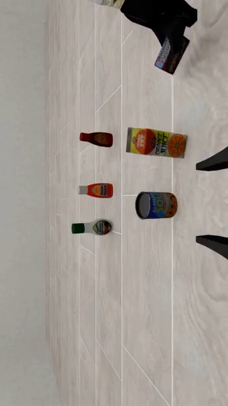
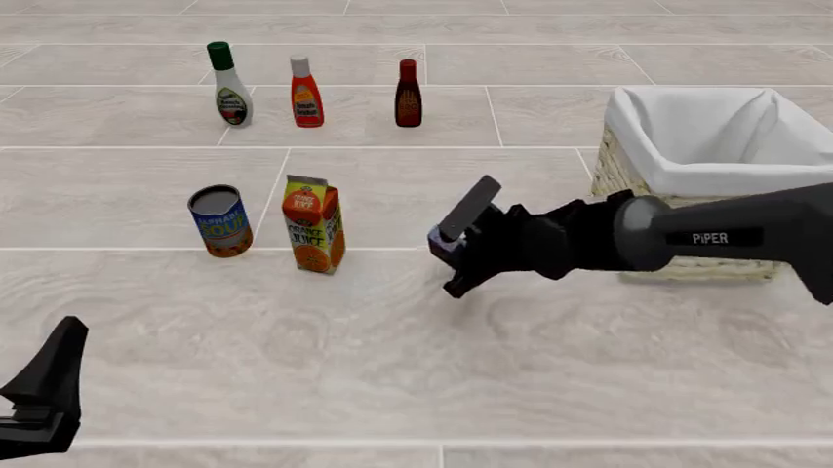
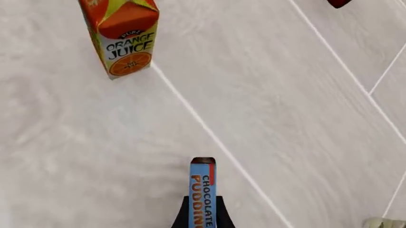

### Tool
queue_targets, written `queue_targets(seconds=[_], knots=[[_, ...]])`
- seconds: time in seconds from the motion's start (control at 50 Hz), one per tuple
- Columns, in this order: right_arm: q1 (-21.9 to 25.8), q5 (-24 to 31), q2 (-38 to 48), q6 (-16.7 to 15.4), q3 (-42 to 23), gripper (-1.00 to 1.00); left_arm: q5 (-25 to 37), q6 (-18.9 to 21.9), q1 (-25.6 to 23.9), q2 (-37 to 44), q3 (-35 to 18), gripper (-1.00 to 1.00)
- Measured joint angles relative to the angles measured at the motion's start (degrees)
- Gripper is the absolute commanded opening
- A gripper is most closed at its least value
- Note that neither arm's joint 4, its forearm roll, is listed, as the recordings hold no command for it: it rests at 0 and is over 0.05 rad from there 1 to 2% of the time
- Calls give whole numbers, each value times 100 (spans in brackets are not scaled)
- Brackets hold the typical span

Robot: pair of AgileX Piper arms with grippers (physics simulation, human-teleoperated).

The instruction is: Pick the chocolate pudding and place it in the basket.

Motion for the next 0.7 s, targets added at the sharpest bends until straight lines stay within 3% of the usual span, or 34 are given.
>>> queue_targets(seconds=[0.7], knots=[[50,774,-2196,121,634,-100,-8,1,-2,3,7,100]])
